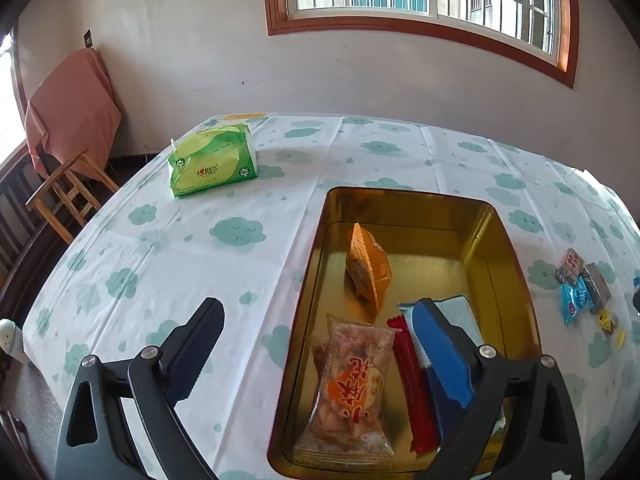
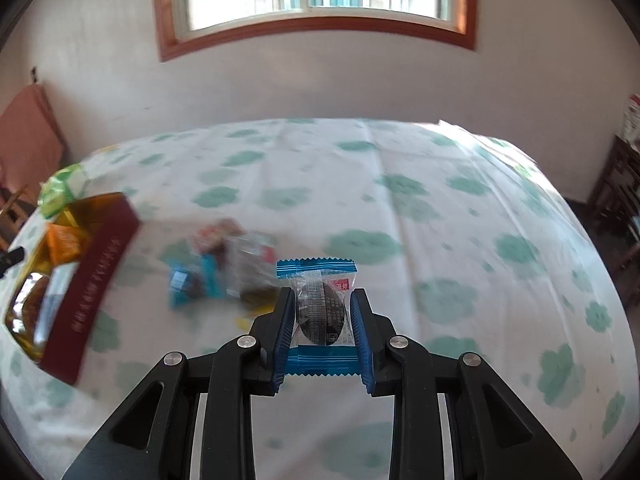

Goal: Organize snacks
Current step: 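Lower the blue-ended candy into the tin and open the right tool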

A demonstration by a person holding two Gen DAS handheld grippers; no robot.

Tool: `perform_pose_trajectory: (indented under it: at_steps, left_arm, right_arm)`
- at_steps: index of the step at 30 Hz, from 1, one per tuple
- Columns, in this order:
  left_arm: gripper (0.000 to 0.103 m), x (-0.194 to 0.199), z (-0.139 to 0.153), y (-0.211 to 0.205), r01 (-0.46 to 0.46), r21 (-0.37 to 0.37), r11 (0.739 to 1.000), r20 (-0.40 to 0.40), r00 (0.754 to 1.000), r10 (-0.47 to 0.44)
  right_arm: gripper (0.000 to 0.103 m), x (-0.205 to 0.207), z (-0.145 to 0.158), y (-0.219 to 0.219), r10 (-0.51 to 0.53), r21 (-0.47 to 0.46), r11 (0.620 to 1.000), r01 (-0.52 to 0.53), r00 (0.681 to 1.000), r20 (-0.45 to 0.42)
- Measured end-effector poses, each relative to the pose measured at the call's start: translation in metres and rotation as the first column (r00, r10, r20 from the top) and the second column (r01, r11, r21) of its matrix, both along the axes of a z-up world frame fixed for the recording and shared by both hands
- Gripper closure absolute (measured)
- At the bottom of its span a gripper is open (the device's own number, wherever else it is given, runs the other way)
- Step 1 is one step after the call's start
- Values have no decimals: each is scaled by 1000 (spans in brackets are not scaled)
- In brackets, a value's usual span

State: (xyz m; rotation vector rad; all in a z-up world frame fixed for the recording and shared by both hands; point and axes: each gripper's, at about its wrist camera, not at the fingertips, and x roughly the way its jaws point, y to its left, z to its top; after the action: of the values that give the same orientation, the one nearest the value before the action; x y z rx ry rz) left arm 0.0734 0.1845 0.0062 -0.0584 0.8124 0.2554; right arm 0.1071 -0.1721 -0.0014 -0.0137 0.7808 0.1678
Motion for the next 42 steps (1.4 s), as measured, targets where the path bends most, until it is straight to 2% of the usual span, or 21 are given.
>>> perform_pose_trajectory:
  at_steps: [3,6,12,16,24,42]
  left_arm:
    - [8,-5,-6,-8,28,-7,1000,-34,999,-29]
    - [8,-9,-8,-14,53,17,998,-57,997,-52]
    - [8,-20,-1,-9,49,21,999,-49,998,-48]
    - [8,-23,1,1,26,16,1000,-50,998,-25]
    - [8,-25,-2,12,4,16,1000,-54,999,-3]
    - [7,-25,-5,23,-21,-7,1000,-64,998,20]
  right_arm:
    - [74,3,5,44,102,29,994,-102,995,-1]
    - [74,7,7,86,194,62,979,-193,981,-8]
    - [74,12,6,155,312,47,949,-311,950,-3]
    - [74,19,6,185,351,22,936,-350,937,-7]
    - [73,37,-5,207,345,-5,938,-346,937,-54]
    - [72,49,-8,229,355,5,935,-355,933,-53]
